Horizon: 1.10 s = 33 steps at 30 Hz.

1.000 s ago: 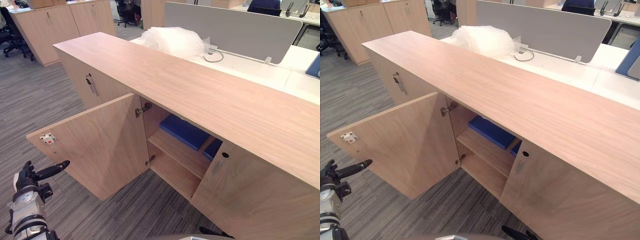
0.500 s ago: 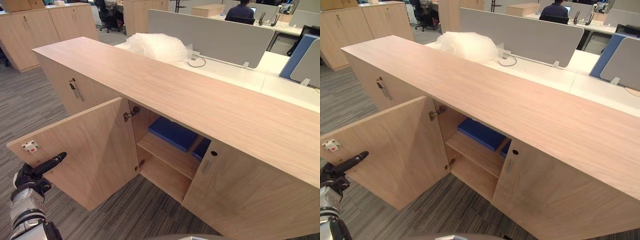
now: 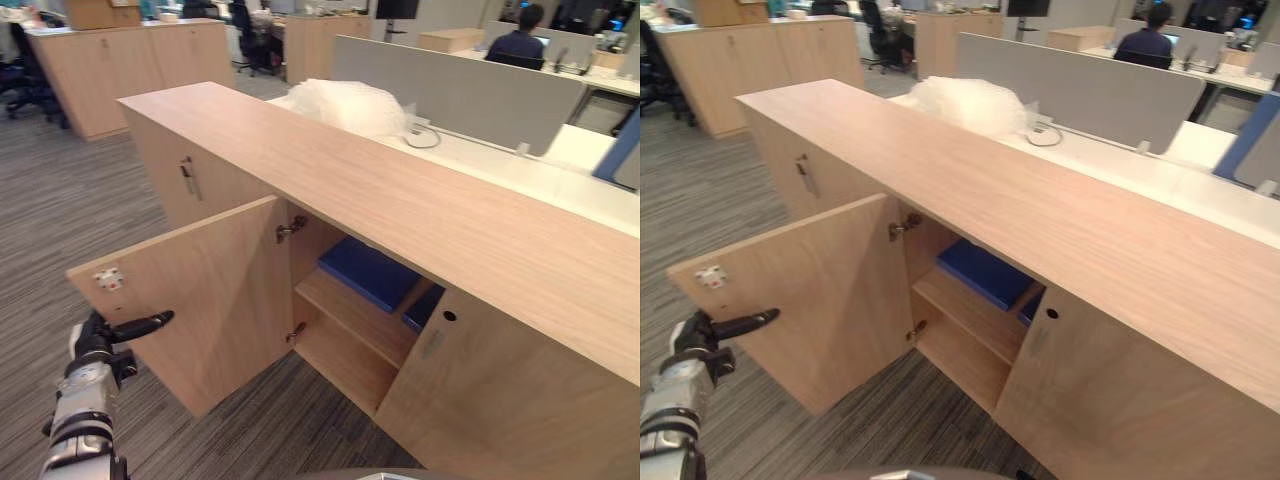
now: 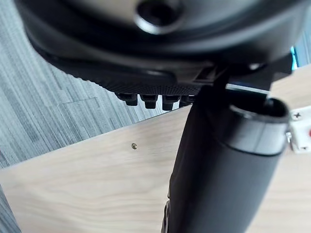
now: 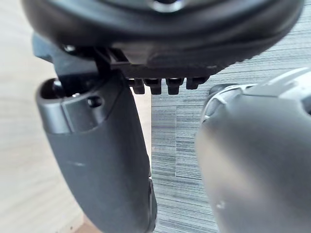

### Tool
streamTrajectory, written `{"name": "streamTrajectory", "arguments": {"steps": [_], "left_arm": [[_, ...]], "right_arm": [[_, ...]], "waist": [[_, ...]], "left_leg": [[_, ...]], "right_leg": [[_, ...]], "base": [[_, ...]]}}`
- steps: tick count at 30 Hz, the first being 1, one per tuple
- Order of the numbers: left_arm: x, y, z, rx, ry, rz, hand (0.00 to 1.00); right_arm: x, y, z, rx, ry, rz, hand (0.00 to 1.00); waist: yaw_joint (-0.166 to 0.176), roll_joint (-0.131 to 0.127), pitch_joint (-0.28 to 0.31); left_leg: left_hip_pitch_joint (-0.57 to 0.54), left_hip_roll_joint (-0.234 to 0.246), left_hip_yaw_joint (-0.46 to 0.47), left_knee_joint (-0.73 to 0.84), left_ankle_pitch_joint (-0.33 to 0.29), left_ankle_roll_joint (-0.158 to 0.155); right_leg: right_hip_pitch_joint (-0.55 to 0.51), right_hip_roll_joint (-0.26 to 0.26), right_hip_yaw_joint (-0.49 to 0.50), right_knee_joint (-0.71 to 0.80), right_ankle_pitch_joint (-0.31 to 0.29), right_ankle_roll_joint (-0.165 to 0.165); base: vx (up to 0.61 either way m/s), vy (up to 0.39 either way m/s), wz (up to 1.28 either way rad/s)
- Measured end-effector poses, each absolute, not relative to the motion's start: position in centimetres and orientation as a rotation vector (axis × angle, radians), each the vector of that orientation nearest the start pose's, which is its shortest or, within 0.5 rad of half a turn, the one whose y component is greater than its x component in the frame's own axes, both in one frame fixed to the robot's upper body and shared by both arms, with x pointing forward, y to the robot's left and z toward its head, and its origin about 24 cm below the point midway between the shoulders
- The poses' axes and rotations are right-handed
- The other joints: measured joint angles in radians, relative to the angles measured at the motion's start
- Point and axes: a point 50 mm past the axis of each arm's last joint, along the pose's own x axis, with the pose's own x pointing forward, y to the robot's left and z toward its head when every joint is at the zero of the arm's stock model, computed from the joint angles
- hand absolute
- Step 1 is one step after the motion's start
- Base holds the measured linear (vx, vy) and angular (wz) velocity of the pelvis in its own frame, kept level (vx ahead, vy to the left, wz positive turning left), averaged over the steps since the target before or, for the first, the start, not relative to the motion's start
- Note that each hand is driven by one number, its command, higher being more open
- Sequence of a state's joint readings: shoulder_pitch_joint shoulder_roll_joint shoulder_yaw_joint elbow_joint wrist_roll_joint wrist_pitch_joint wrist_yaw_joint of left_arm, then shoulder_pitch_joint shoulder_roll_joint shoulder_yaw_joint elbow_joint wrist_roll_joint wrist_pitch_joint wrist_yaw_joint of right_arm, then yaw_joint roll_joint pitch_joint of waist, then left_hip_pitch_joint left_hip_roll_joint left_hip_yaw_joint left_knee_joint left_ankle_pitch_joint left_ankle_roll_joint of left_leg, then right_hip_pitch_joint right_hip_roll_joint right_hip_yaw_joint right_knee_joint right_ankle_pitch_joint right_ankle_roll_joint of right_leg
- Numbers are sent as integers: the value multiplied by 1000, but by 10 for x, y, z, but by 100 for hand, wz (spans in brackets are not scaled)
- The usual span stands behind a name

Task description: Walk over to the cabinet, pick up the folder, carry it to the office cabinet, place the folder inside the office cabinet, then close the office cabinet door

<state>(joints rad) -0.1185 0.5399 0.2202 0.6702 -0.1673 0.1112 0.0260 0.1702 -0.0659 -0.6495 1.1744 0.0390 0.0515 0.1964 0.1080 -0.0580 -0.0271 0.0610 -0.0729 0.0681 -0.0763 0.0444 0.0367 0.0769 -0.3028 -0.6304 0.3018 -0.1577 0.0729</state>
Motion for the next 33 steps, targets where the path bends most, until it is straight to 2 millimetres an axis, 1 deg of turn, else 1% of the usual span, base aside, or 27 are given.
{"name": "streamTrajectory", "arguments": {"steps": [2,3,4,5,6,7,8,9,10,11,12,13,14,15,16,17,18,19,20,21,22,24,26,27,28,30,33], "left_arm": [[222,323,-16,457,551,307,100],[222,314,-17,533,550,256,100],[223,294,-19,687,537,130,100],[221,276,-19,823,515,-2,100],[221,266,-18,879,495,-74,100],[220,247,-15,953,455,-220,100],[219,227,-7,994,403,-369,100],[218,215,-2,1000,370,-446,100],[212,194,-1,986,338,-566,100],[201,170,-4,962,319,-726,100],[194,140,2,929,227,-909,100],[192,127,4,907,176,-969,100],[191,106,22,876,24,-1063,100],[191,89,36,846,-95,-1108,100],[180,55,61,756,-319,-1205,100],[169,39,74,695,-443,-1263,100],[154,23,98,642,-643,-1329,100],[149,22,107,627,-724,-1343,100],[138,21,124,608,-864,-1353,100],[138,22,129,638,-915,-1342,100],[140,24,129,650,-912,-1336,100],[147,30,119,726,-849,-1326,100],[151,32,110,759,-798,-1322,100],[152,33,108,763,-786,-1321,100],[154,33,105,766,-761,-1319,100],[155,31,100,742,-732,-1313,100],[156,20,69,557,-524,-1264,100]], "right_arm": [[12,-228,-171,441,1244,-515,100],[13,-229,-170,428,1241,-506,100],[11,-230,-170,409,1243,-495,100],[9,-230,-170,396,1254,-481,100],[9,-229,-171,396,1255,-478,100],[12,-228,-171,385,1255,-465,100],[18,-226,-171,372,1245,-443,100],[23,-232,-170,351,1234,-436,100],[30,-239,-168,321,1235,-423,100],[39,-243,-166,294,1215,-403,100],[54,-238,-166,275,1180,-352,100],[57,-233,-166,286,1178,-340,100],[63,-212,-170,319,1182,-292,100],[71,-211,-169,314,1165,-273,100],[70,-214,-169,288,1172,-248,100],[66,-210,-170,274,1187,-234,100],[61,-212,-170,261,1199,-230,100],[59,-212,-170,260,1208,-230,100],[51,-214,-171,254,1233,-239,100],[41,-217,-172,245,1266,-256,100],[40,-219,-172,237,1263,-261,100],[42,-224,-171,219,1254,-270,100],[42,-227,-170,211,1253,-276,100],[42,-227,-170,208,1253,-275,100],[43,-228,-170,190,1255,-264,100],[44,-228,-169,176,1252,-253,100],[46,-226,-170,168,1244,-247,100]], "waist": [[16,3,2],[22,5,3],[43,9,5],[55,16,4],[58,16,3],[59,12,-4],[55,-22,-8],[55,-14,-7],[60,9,-1],[58,29,-13],[46,41,-11],[34,23,-15],[-11,-88,-31],[-31,-75,-7],[-23,-19,-4],[-22,-30,-15],[-28,-34,-21],[-30,-40,-22],[-32,-44,-21],[-32,-36,-24],[-37,-25,-20],[-49,-6,-16],[-48,2,-17],[-48,4,-16],[-50,7,-12],[-53,12,-10],[-61,17,-11]], "left_leg": [[-13,-21,-26,11,-2,4],[-15,-26,-30,14,-3,8],[-21,-37,-31,23,-4,18],[-33,-46,-31,36,-5,26],[-39,-49,-25,39,-5,25],[-53,-56,-10,33,-12,-1],[-136,-79,22,151,-57,29],[-184,-67,3,273,-78,88],[-173,-76,-2,258,-101,64],[-151,-80,15,221,-84,60],[-125,-82,40,170,-85,54],[-115,-93,46,135,-89,17],[-152,-164,58,266,-149,-8],[-194,-137,46,465,-171,104],[-99,-72,-43,395,-292,71],[-62,-68,-15,339,-296,14],[-45,-67,-5,296,-258,29],[-44,-68,7,279,-247,40],[-47,-76,15,258,-224,59],[-38,-78,12,251,-206,69],[-36,-80,6,248,-200,70],[-23,-85,-7,235,-189,64],[-19,-82,-15,224,-184,56],[-15,-80,-17,217,-181,52],[-6,-71,-16,200,-173,42],[-2,-59,-8,191,-169,36],[4,-33,18,171,-163,21]], "right_leg": [[2,-28,-21,26,1,3],[6,-36,-28,33,2,4],[10,-53,-36,51,4,9],[10,-71,-47,74,13,23],[8,-80,-51,86,18,27],[3,-103,-53,94,37,33],[-28,-168,-45,108,34,37],[-47,-182,-47,136,23,52],[-55,-196,-50,156,19,62],[-51,-193,-47,121,73,65],[-44,-188,-49,100,101,62],[-51,-189,-51,86,99,59],[-101,-274,-37,68,89,66],[-100,-277,-46,103,90,87],[-101,-223,-43,111,94,52],[-104,-233,-27,92,103,48],[-89,-213,-54,49,126,36],[-88,-210,-59,35,130,39],[-64,-199,-85,-6,151,45],[-50,-190,-110,-46,185,45],[-47,-189,-110,-49,185,44],[-39,-195,-105,-35,180,39],[-40,-195,-108,-20,173,30],[-40,-193,-108,-18,170,32],[-41,-184,-107,-17,165,29],[-45,-172,-103,-18,162,30],[-63,-140,-77,-30,160,31]], "base": [[-67,71,53],[-85,82,62],[-101,87,72],[-110,91,76],[-128,95,93],[-139,113,110],[-130,91,109],[-27,48,65],[-23,82,1],[-101,219,-48],[-148,221,-57],[-176,247,-49],[-55,137,-15],[5,168,-59],[72,110,-103],[65,163,-136],[4,132,-95],[31,106,-57],[43,38,-24],[39,47,-7],[19,37,19],[-34,32,24],[-42,2,13],[-60,-21,3],[-59,-35,-6],[-53,-38,-17],[-36,-38,-30]]}}
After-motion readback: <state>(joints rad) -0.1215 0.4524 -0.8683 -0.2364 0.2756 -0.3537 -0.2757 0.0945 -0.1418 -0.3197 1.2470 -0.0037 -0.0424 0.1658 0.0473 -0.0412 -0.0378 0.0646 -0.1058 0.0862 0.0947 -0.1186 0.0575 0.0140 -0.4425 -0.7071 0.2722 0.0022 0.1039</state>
